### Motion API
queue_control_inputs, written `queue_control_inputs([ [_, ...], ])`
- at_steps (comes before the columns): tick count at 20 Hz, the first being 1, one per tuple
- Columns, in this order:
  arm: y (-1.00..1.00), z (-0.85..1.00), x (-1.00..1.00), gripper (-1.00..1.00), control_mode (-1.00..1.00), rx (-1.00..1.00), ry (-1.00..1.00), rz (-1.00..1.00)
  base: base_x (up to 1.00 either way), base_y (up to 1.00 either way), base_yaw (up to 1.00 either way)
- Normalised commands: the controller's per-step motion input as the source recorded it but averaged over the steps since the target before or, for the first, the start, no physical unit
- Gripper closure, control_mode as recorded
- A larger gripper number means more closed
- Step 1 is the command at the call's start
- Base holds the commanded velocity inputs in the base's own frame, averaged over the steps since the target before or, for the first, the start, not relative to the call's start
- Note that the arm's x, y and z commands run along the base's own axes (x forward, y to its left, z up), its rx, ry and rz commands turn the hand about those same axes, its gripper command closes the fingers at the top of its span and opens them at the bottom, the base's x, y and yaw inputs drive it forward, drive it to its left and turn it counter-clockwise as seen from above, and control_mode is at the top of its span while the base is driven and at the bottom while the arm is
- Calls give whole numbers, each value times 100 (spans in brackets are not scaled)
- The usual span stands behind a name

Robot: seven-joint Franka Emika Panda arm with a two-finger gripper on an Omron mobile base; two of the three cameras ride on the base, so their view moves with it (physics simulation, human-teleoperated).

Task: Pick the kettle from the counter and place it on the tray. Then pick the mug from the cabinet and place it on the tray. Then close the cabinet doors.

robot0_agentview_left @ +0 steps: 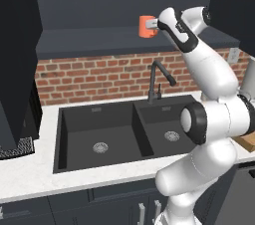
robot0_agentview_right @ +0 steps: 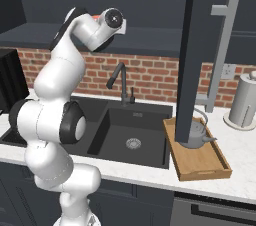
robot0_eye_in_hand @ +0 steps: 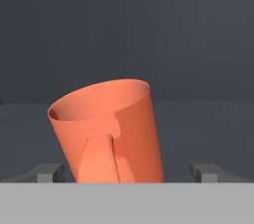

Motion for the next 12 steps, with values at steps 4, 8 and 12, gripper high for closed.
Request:
queue_control_inputs([
  [4,2,-6,19,-100,-100,0,0,2,0,0,0],
  [8,4,-4,10,100,-100,0,0,2,0,0,0],
  [12,0,0,5,100,-100,0,0,3,0,0,0],
])
